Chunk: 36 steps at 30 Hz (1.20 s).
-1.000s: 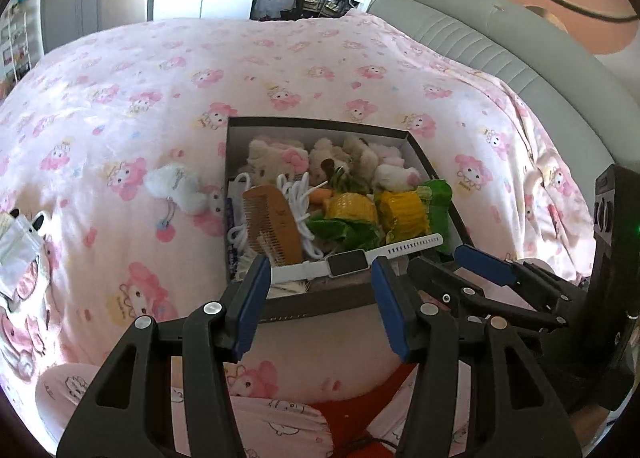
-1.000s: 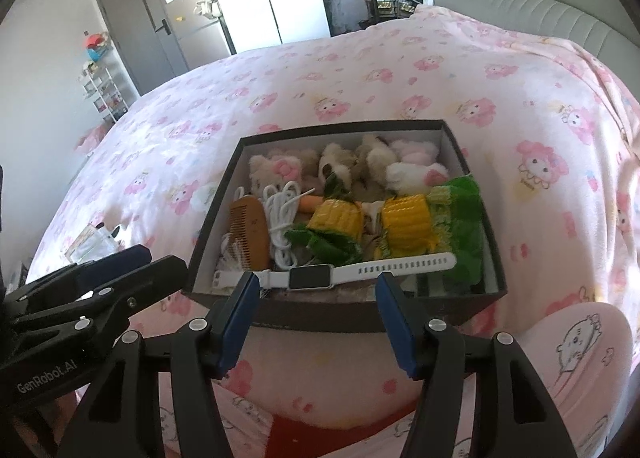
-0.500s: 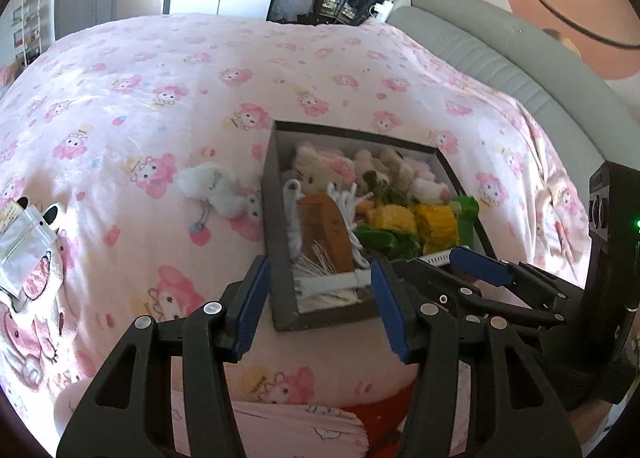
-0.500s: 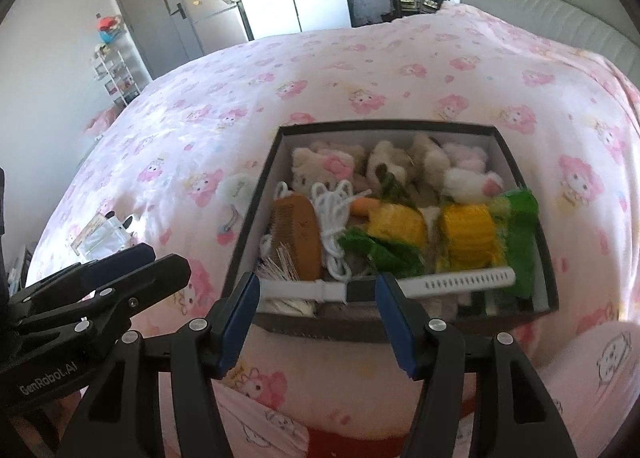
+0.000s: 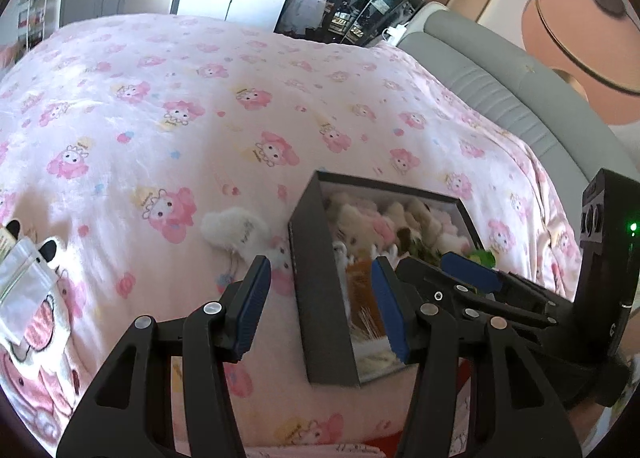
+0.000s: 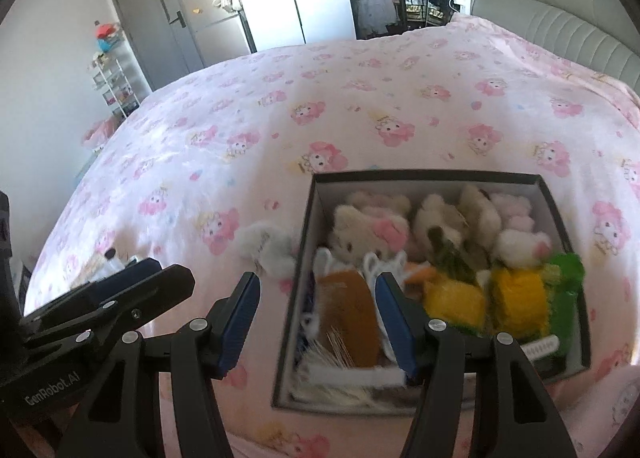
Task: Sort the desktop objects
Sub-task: 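Move the right gripper away from the box toward the white plush keychain, then grasp the small white plush keychain with the right gripper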
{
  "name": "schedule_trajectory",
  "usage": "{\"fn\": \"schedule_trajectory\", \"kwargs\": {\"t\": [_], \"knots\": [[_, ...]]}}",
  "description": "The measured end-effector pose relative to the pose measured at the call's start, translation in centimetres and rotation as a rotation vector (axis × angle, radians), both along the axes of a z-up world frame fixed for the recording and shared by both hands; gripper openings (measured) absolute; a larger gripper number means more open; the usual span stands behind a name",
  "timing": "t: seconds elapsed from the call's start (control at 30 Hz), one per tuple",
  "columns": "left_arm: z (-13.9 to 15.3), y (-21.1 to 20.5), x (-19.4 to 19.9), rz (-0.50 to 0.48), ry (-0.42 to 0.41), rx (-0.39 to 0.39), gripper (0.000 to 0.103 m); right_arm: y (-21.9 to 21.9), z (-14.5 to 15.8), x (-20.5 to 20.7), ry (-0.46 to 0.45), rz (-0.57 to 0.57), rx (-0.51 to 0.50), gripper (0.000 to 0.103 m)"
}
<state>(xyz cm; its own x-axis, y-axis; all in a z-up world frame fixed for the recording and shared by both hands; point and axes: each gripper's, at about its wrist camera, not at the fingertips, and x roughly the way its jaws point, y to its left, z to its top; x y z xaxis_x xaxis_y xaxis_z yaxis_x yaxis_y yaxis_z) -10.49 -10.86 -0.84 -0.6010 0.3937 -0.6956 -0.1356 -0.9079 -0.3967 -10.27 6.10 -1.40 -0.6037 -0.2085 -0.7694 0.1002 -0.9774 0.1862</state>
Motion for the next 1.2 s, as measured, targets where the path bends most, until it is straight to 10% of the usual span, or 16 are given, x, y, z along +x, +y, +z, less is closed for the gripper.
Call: {"fn": "schedule_trajectory", "kwargs": {"t": [0.57,1.2], "knots": [[-8.5,-8.1,-7.0,0.209,-0.158,0.259,0.053,-5.3,-4.9,-8.7,-0.155,0.022,-0.037,0.057],[-13.5,-12.3,-8.2,0.464,-0.278,0.291,0.052,-12.0,-9.2,-12.9,-0.145,0.045,0.194,0.065]]}}
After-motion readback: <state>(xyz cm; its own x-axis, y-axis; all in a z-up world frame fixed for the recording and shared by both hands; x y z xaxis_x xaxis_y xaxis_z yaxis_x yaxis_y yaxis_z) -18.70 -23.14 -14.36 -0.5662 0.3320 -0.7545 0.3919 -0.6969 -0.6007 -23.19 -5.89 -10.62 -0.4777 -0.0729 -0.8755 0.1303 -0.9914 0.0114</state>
